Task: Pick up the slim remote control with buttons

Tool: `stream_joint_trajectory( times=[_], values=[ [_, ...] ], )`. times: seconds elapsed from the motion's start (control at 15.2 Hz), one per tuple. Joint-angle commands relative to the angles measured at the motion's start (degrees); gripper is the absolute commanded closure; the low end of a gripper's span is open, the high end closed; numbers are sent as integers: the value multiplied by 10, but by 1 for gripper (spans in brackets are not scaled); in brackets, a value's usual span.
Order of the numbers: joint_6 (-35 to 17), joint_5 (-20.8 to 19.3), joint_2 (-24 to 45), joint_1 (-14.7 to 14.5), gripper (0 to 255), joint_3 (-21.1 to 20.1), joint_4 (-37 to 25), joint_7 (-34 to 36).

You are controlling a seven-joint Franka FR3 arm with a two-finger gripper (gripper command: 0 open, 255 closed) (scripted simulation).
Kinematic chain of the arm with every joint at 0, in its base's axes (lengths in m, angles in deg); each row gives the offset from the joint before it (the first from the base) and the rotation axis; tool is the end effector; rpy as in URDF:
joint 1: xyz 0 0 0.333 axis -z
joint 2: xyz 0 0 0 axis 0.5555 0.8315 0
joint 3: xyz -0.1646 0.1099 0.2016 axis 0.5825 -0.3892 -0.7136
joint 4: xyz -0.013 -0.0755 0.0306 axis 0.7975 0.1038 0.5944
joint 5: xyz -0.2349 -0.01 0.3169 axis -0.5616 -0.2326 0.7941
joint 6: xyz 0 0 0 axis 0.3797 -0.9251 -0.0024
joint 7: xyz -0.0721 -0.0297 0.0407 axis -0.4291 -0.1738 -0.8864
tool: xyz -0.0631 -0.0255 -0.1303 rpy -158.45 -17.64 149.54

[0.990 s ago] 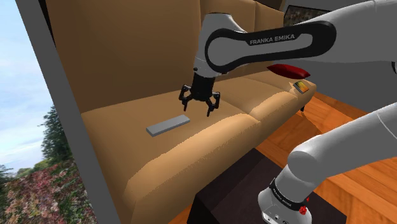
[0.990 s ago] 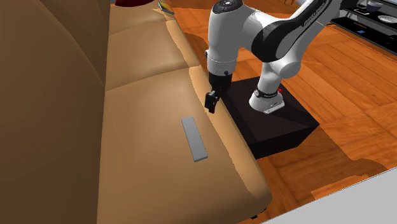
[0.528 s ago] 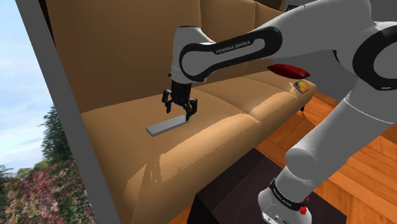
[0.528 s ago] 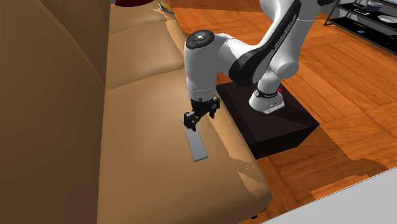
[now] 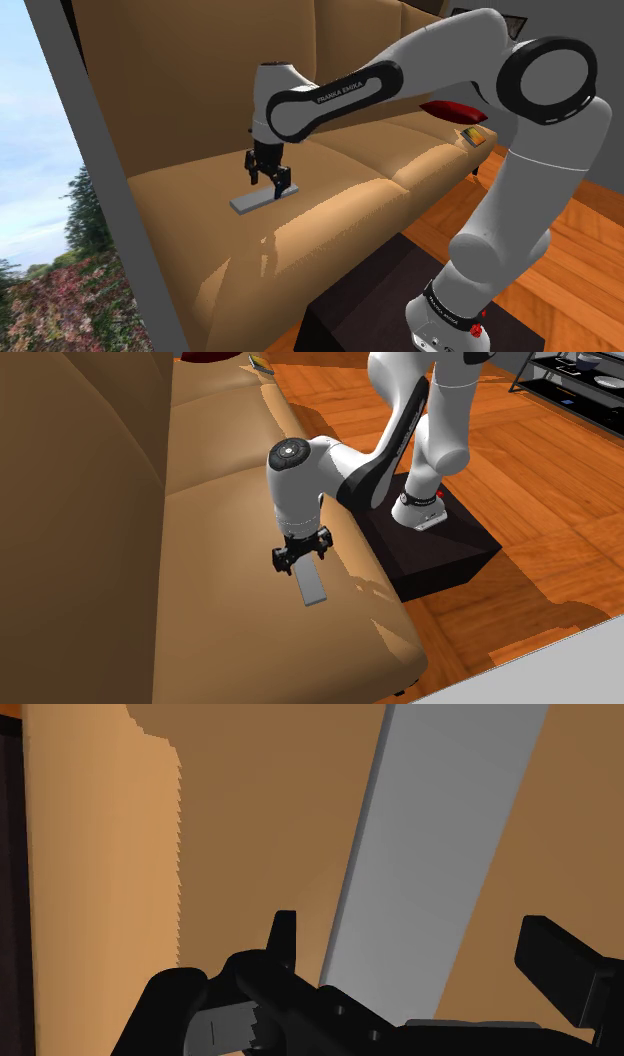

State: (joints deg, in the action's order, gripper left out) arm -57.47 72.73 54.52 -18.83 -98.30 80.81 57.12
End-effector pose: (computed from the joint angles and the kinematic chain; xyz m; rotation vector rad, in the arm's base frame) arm 0.5131 0.2346 0.2965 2.4135 -1.9714 -0.0756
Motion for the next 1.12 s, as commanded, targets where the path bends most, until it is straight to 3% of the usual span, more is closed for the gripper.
stream_joint_trajectory(
  times=[0.0, 0.26, 0.33, 1.06],
  values=[
    [-14, -10, 12, -2, 0, 3, 5, 5],
    [-24, -16, 19, -4, 0, 5, 10, 9],
    [-24, -16, 20, -4, 255, 5, 9, 10],
    [-11, -8, 10, -1, 255, 3, 3, 4]
  ],
)
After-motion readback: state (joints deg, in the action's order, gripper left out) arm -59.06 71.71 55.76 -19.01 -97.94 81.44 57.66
